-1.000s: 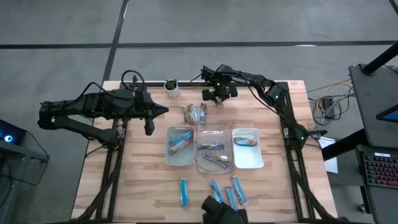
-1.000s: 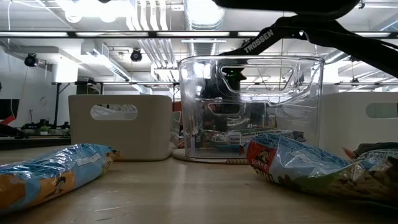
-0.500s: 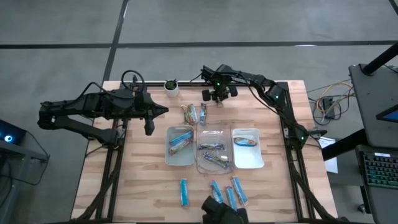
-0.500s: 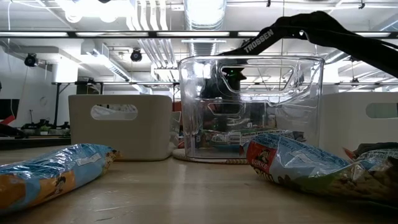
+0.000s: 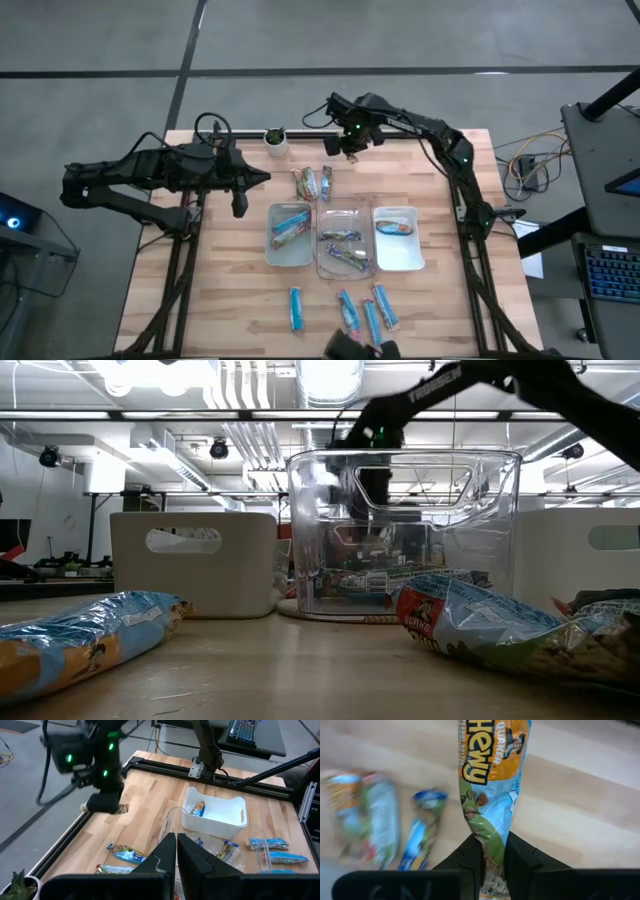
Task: Pick and place Granola Bars by type
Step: Put the yellow granola bar into the white bin
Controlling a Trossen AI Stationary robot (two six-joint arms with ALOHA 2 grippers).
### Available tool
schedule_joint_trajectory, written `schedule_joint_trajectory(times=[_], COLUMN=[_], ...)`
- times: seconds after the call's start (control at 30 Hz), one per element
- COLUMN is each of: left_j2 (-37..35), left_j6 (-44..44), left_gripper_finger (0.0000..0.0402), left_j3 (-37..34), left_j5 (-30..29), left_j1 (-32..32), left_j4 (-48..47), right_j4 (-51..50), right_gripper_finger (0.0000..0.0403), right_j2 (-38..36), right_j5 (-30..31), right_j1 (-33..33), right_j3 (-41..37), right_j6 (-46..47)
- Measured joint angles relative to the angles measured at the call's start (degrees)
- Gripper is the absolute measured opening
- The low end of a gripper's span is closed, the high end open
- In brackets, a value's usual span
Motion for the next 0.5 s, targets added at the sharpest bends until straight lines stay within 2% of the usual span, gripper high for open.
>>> schedule_joint_trajectory(times=[0.33, 0.5], left_j2=[-0.32, -0.32], left_j6=[2.14, 2.17], left_gripper_finger=[0.0000, 0.0000], left_j3=[0.00, 0.00], left_j5=[-0.02, -0.02], left_j1=[0.04, 0.04], left_j4=[0.01, 0.01], right_j4=[-5.27, -7.55], right_gripper_finger=[0.0054, 0.0054], right_j2=[-17.43, -26.16], right_j5=[-0.02, 0.04], right_j1=[8.69, 14.44], right_j3=[-0.19, -0.22], right_j6=[-2.33, 3.05])
